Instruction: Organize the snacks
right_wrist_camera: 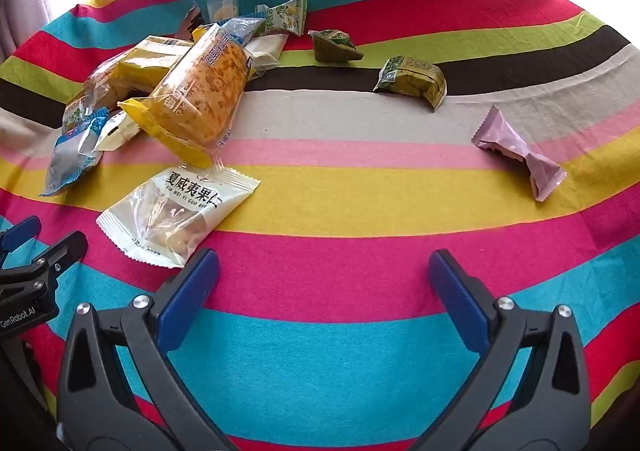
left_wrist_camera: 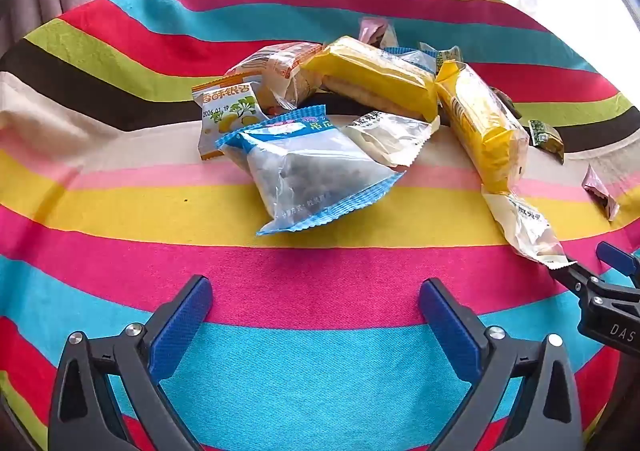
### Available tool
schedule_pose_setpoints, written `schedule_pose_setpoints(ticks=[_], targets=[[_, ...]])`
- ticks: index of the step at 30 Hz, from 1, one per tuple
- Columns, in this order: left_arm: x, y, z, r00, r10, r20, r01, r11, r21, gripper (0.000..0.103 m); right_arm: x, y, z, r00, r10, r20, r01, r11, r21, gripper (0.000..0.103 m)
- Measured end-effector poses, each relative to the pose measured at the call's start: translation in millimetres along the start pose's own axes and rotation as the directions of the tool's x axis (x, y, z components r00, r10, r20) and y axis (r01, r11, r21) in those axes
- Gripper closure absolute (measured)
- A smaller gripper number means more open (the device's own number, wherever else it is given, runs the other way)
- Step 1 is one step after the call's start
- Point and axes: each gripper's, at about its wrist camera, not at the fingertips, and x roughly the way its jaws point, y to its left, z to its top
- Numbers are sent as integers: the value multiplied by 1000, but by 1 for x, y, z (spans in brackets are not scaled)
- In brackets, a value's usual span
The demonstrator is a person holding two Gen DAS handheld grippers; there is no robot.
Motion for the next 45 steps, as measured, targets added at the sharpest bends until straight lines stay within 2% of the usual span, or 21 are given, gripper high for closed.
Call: schedule_pose_setpoints(ticks=[45], targets=[[1,0,1,1000,3,-10,-3,1000,2,0,0,1,0,1000,-6,4,6,1000,-7,0]])
